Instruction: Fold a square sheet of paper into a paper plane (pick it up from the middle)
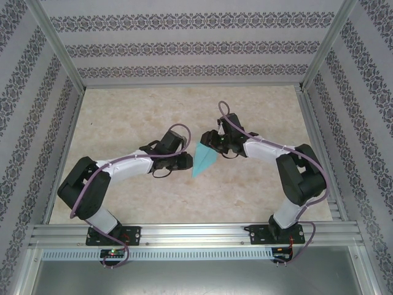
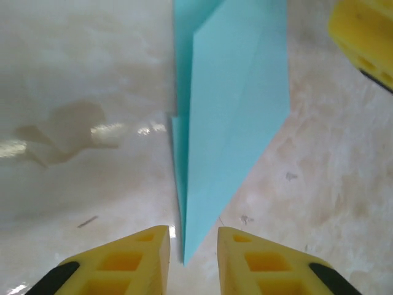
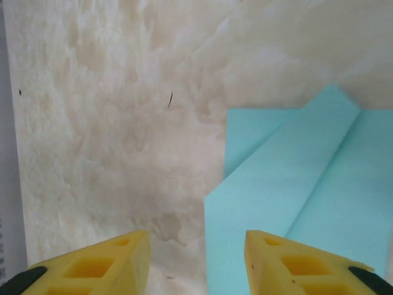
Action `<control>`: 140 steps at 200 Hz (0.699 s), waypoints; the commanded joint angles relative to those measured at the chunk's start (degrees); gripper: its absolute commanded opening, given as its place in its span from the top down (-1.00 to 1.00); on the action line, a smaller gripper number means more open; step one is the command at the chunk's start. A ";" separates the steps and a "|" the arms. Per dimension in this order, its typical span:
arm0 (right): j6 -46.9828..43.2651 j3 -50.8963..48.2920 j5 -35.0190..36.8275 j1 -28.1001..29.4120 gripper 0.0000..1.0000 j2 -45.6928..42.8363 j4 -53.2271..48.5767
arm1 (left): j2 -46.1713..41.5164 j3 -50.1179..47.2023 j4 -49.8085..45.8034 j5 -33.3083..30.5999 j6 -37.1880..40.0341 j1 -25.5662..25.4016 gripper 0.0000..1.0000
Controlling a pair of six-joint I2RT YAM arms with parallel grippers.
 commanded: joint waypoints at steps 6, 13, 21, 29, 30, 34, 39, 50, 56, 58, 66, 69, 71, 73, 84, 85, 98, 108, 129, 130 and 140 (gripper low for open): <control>2.66 -2.84 3.10 -0.34 0.07 1.12 1.19 | -1.16 -1.35 3.57 -3.59 -2.79 2.17 0.32; 2.80 -2.64 2.49 -0.31 0.07 1.89 1.34 | -1.10 -1.73 4.19 -3.21 -3.02 2.51 0.28; 2.90 -2.33 1.39 -0.24 0.08 2.89 2.21 | -0.96 -1.97 4.55 -2.77 -3.29 2.99 0.26; 3.08 -1.99 0.41 -0.16 0.10 3.83 3.17 | -0.87 -2.29 4.90 -2.26 -3.35 3.34 0.25; 3.16 -1.96 0.32 -0.11 0.10 3.90 3.28 | -0.89 -2.31 4.95 -2.14 -3.38 3.40 0.25; 3.26 -1.85 -0.26 0.00 0.11 4.24 3.78 | -0.90 -2.45 5.04 -1.95 -3.46 3.56 0.25; 3.39 -1.69 -0.77 0.10 0.12 4.72 4.43 | -0.92 -2.64 5.29 -1.80 -3.55 3.83 0.24; 3.68 -1.31 -1.23 0.39 0.16 5.55 5.04 | -1.13 -3.13 5.73 -1.38 -3.78 4.13 0.23; 3.67 -0.99 -1.41 0.54 0.17 6.08 4.88 | -1.21 -3.38 5.83 -1.34 -3.81 4.27 0.22; 3.68 -0.82 -1.43 0.55 0.17 6.15 4.77 | -1.18 -3.45 5.92 -1.36 -3.84 4.32 0.22; 3.77 -0.29 -1.43 0.59 0.18 6.98 4.15 | -1.41 -3.64 5.81 -1.43 -3.88 4.43 0.20; 3.75 -0.07 -1.55 0.59 0.19 7.17 4.12 | -1.39 -3.65 5.79 -1.42 -3.88 4.57 0.20; 3.77 0.04 -1.66 0.56 0.19 7.39 4.10 | -1.43 -3.69 5.76 -1.44 -3.86 4.59 0.19; 3.77 0.07 -1.75 0.64 0.19 7.62 4.03 | -1.39 -3.73 5.75 -1.47 -3.92 4.64 0.19; 3.99 0.47 -2.03 0.77 0.20 8.39 3.99 | -1.41 -3.73 5.64 -1.35 -3.87 4.77 0.17; 4.01 0.49 -2.04 0.75 0.20 8.42 4.00 | -1.43 -3.73 5.68 -1.39 -3.86 4.82 0.17; 4.04 1.09 -1.92 0.89 0.20 9.19 3.16 | -1.31 -3.82 5.59 -1.38 -3.86 4.95 0.15; 4.16 1.23 -2.46 1.08 0.21 9.58 3.52 | -1.26 -3.82 5.68 -1.25 -3.94 5.10 0.15; 4.36 0.98 -4.49 1.42 0.36 9.91 6.02 | -0.88 -3.82 5.80 -0.66 -3.99 5.30 0.14; 4.33 1.02 -4.50 1.42 0.36 9.93 6.02 | -0.85 -3.82 5.80 -0.64 -4.01 5.30 0.14; 4.34 1.15 -4.70 1.58 0.37 10.03 6.17 | -0.82 -3.82 5.85 -0.51 -4.07 5.38 0.13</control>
